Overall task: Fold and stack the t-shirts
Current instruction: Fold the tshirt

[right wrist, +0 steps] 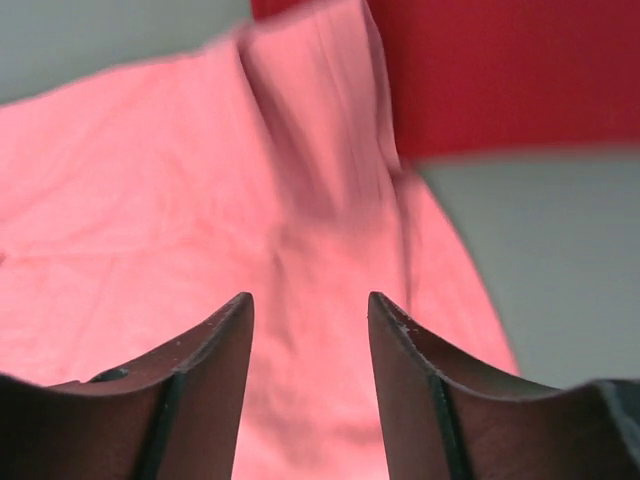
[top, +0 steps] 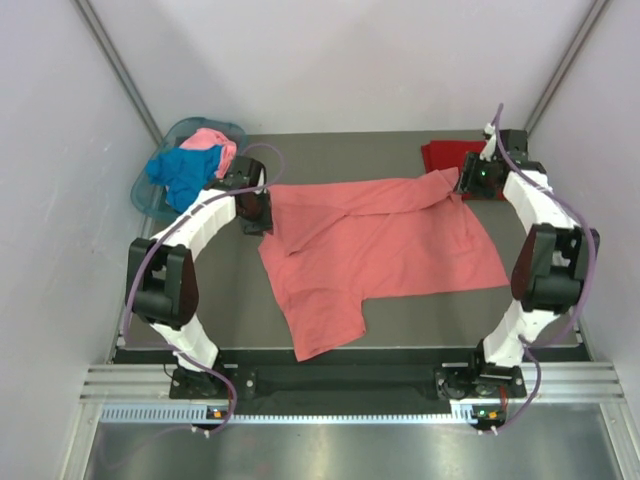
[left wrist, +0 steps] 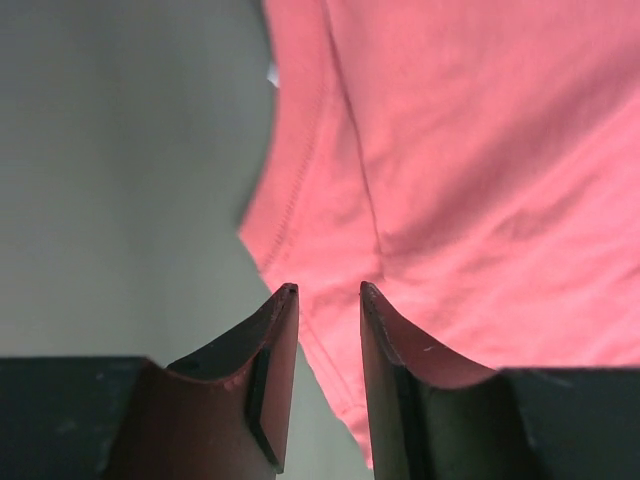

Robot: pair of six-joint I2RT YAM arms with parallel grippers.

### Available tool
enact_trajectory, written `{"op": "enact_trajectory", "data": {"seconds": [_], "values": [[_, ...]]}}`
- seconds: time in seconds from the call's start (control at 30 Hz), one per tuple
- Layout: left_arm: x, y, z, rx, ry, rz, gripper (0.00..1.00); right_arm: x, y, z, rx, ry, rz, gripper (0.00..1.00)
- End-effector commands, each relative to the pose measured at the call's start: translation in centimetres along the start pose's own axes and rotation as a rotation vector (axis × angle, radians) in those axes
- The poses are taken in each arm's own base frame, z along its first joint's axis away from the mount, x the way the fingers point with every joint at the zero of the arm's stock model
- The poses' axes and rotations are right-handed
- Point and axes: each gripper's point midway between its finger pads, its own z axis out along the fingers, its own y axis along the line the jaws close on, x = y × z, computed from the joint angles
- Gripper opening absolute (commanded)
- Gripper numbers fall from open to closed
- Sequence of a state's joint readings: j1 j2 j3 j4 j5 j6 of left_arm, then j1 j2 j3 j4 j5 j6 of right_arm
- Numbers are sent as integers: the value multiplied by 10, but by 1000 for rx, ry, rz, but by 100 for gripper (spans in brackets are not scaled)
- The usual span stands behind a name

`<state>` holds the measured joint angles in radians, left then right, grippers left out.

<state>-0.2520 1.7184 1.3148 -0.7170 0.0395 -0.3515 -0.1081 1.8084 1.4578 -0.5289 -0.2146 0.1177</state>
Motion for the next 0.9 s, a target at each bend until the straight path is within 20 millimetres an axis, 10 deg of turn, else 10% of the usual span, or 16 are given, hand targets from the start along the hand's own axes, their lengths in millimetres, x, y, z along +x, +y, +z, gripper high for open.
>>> {"op": "enact_trajectory", "data": {"seconds": [0.0,0.43,0.6,0.77,0.87], "values": [[-37,14,-18,-66,-148,-56,36,16,-16,-41,163,-40,198,53],[40,39,31,-100,-4,-96,37,114,-94,-46,480,93,384,53],[37,30,36,-54,-21,-120,35,145,-109,-48,563,121,516,52],[37,40,39,-109,-11,-134,1,173,-115,-48,618,146,584,46],[33,58,35,-194,-19,-131,0,186,-119,-52,660,127,666,36]]}}
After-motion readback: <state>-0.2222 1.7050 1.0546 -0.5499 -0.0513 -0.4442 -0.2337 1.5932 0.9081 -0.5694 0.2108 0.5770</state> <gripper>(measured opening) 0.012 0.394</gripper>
